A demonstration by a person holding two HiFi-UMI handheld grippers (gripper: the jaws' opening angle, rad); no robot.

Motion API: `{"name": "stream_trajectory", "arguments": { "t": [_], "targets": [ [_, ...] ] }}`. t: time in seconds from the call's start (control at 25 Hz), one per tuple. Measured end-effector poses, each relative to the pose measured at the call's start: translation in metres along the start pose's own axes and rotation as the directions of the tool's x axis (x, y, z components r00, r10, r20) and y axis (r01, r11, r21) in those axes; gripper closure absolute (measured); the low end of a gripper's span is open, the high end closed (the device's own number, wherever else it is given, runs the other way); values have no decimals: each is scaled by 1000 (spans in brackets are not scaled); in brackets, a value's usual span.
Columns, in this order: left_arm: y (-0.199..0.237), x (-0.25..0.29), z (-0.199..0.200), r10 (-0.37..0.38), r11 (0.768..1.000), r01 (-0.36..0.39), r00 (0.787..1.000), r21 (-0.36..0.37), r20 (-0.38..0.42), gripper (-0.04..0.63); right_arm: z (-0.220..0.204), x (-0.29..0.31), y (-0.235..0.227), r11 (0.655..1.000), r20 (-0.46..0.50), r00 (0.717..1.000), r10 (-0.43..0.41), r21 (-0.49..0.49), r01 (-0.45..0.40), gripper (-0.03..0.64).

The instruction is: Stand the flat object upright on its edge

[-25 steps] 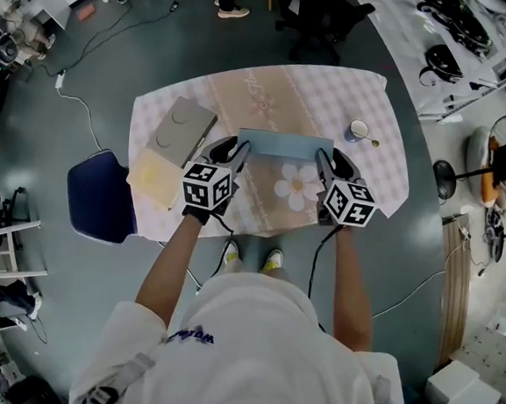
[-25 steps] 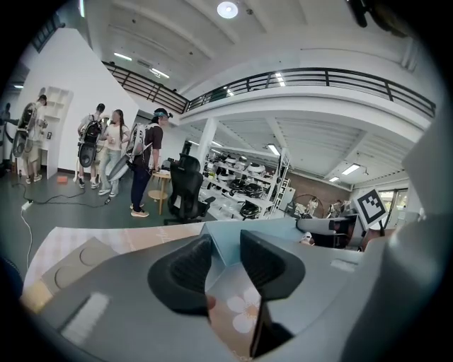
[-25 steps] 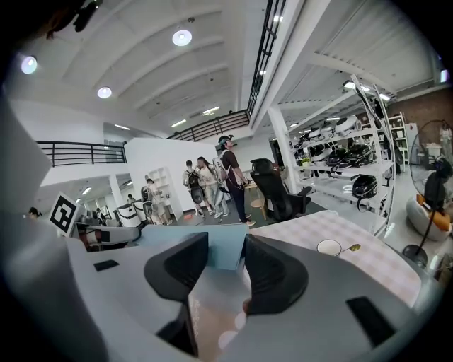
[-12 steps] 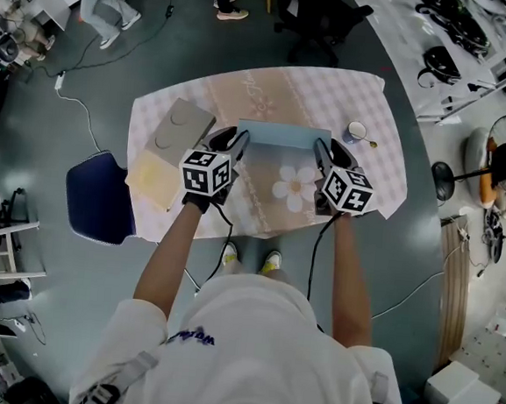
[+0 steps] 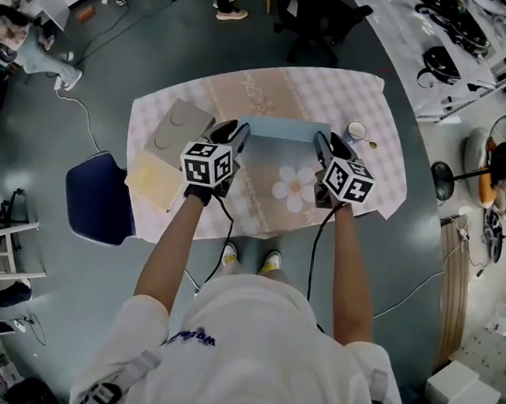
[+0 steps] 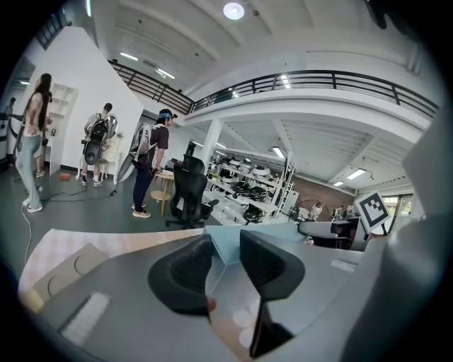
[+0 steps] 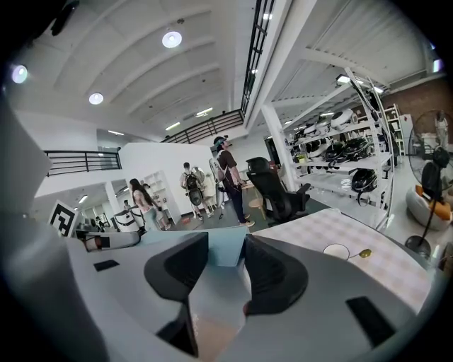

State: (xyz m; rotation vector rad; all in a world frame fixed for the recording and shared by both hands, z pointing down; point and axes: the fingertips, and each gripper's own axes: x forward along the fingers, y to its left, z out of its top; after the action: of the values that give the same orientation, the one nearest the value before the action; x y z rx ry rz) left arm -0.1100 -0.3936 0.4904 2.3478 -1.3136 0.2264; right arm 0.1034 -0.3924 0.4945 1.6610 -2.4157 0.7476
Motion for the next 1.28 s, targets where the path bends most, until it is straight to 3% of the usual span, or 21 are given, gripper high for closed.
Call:
{"name": "stream_trajectory", "arguments": {
  "t": [0.32, 0.48, 0.52, 0.56, 0.6, 0.72, 0.92, 1.28],
  "targets": [
    [0, 2, 1, 2, 1000, -2, 1000, -2, -7, 463, 0, 1, -2, 1000, -6, 1000, -3, 24, 3, 449],
    [-3, 3, 0, -3, 999, 2, 1000, 49, 8, 462, -2, 2, -8, 998, -37, 999, -19, 62, 21, 446],
    [-4, 5, -1, 2, 999, -3, 1000, 51, 21, 433, -2, 2, -10, 998, -33, 999, -29, 61, 31, 439],
    [-5, 6, -2, 7, 998, -9, 1000, 54, 29, 318, -3, 2, -14, 997, -27, 999, -40, 68, 42, 408],
    [-8, 7, -3, 12, 998, -14, 999, 61, 32, 278, -3, 1, -17, 995, -23, 999, -46, 85, 48, 403],
    [-11, 6, 0, 18, 997, -21, 999, 76, 43, 279, -1, -2, -20, 990, -7, 999, -50, 129, 50, 416],
    [-11, 0, 9, 22, 998, -27, 998, 63, 66, 285, 4, -11, -18, 992, 9, 999, -51, 116, 50, 433],
    [-31, -33, 15, 16, 991, -30, 994, 129, 104, 350, 16, -43, 13, 999, 45, 998, -35, -40, 37, 463]
  ]
}}
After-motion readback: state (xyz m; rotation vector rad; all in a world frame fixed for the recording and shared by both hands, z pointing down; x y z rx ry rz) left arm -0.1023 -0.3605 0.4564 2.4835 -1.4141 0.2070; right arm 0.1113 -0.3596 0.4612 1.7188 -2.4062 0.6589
